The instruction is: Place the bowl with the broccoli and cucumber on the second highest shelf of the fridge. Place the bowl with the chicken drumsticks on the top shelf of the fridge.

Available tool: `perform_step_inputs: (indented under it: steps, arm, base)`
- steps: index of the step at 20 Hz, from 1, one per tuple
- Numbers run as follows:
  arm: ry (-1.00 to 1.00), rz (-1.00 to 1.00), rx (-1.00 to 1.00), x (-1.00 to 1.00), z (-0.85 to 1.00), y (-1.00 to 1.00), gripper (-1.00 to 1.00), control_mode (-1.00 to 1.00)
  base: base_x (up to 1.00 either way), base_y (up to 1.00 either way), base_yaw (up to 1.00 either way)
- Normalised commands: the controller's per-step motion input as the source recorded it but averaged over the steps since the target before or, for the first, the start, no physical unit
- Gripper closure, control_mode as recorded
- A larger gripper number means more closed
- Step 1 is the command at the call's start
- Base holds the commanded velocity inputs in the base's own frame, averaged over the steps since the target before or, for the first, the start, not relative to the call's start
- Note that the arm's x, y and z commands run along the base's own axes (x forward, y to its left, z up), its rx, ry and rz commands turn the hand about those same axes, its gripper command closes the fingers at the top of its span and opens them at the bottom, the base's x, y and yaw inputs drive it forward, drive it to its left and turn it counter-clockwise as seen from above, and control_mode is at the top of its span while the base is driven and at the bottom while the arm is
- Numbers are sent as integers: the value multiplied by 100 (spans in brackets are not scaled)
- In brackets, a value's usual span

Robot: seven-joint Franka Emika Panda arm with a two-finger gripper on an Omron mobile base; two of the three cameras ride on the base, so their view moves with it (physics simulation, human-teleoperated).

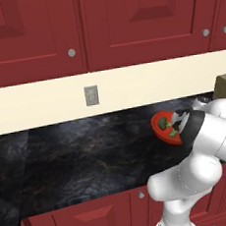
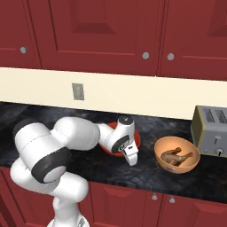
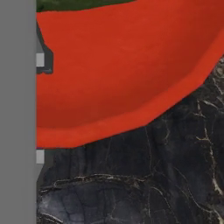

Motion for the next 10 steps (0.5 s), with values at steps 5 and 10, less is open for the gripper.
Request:
perform_step_inputs:
  steps: [5,10]
  arm:
    - [-3,0,0,-1,9,22,100,-100]
    - [-16,0,-10,-5,79,79,100,-100]
  base:
    - [0,0,0]
    - [0,0,0]
